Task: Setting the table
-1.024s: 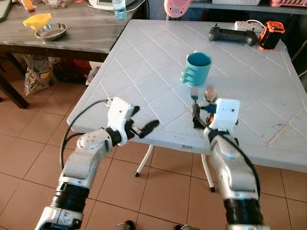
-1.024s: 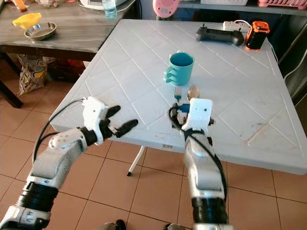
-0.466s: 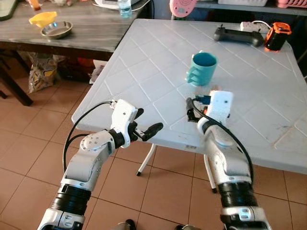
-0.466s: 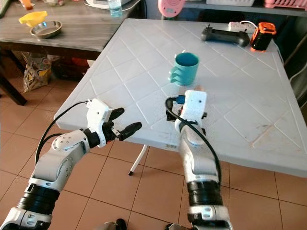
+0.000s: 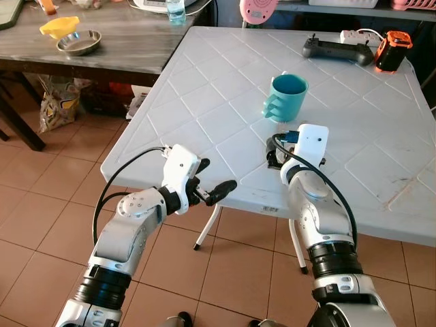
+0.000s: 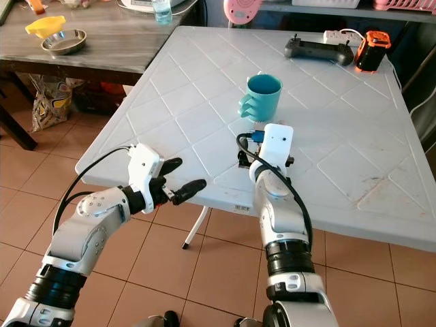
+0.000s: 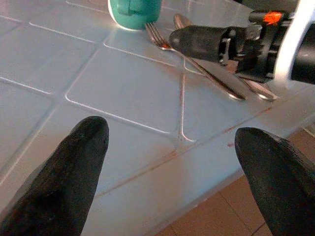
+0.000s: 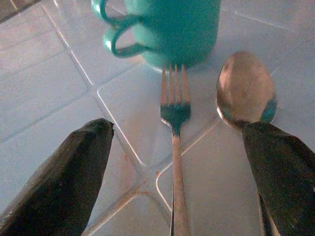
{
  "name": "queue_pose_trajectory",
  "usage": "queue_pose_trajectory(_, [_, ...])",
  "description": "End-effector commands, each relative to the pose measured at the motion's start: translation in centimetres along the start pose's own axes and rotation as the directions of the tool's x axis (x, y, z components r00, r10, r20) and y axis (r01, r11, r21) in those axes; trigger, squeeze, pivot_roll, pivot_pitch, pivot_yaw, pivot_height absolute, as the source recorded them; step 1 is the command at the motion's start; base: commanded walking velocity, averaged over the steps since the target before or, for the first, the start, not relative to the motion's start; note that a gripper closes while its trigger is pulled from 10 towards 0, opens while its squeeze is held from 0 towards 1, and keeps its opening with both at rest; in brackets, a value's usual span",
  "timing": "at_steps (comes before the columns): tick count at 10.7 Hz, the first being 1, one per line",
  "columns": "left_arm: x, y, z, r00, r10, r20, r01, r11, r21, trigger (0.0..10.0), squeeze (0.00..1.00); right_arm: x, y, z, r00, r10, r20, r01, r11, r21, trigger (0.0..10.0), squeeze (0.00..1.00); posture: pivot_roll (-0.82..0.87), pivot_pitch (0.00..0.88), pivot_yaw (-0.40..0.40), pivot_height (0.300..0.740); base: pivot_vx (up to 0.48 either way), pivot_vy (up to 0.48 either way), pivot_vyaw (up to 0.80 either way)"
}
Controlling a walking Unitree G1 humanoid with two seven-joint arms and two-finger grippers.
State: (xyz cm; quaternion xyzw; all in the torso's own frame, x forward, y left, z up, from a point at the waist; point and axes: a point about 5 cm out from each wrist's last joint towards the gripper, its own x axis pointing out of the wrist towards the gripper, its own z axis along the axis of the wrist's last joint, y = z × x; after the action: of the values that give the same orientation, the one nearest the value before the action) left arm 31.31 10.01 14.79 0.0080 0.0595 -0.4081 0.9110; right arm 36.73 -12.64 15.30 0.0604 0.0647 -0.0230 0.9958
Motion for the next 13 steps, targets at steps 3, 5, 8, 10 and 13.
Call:
queue_pose_trajectory(3, [-0.2, -0.5, 0.1, 1.000, -0.028, -0.004, 0.028, 1.000, 0.009, 10.0, 0.00, 0.8, 1.0, -0.4, 0.999, 0.011, -0.050, -0.010, 1.000, 0.008, 10.0, 0.00, 0.00, 0.176, 0.058, 0.740, 0.000, 0.000, 0.00])
queue_pose_trajectory(5, [-0.1, -0.9, 0.1, 0.999, -0.043, -0.005, 0.043, 0.999, 0.010, 10.0, 0.00, 1.0, 1.0, -1.2, 0.996, 0.008, -0.086, -0.007, 1.000, 0.009, 10.0, 0.00, 0.01, 0.184, 0.056, 0.740, 0.000, 0.000, 0.00])
queue_pose_trajectory(8, [-0.3, -1.6, -0.2, 0.997, -0.077, -0.022, 0.078, 0.997, 0.019, 10.0, 0.00, 1.0, 1.4, -2.3, 0.989, -0.006, -0.145, 0.014, 0.998, 0.055, 0.0, 0.00, 0.01, 0.196, 0.062, 0.740, 0.000, 0.000, 0.00])
queue_pose_trajectory(10, [-0.4, -1.6, -0.2, 0.996, -0.081, -0.026, 0.081, 0.996, 0.021, 10.0, 0.00, 0.9, 1.4, -2.9, 0.983, -0.015, -0.182, 0.028, 0.997, 0.070, 0.0, 0.00, 0.01, 0.197, 0.060, 0.740, 0.000, 0.000, 0.00])
queue_pose_trajectory(13, [-0.4, -1.8, -0.3, 0.995, -0.093, -0.036, 0.093, 0.995, 0.022, 10.0, 0.00, 0.6, 1.4, -3.7, 0.971, -0.046, -0.236, 0.071, 0.993, 0.097, 0.0, 0.00, 0.01, 0.195, 0.064, 0.740, 0.000, 0.000, 0.00])
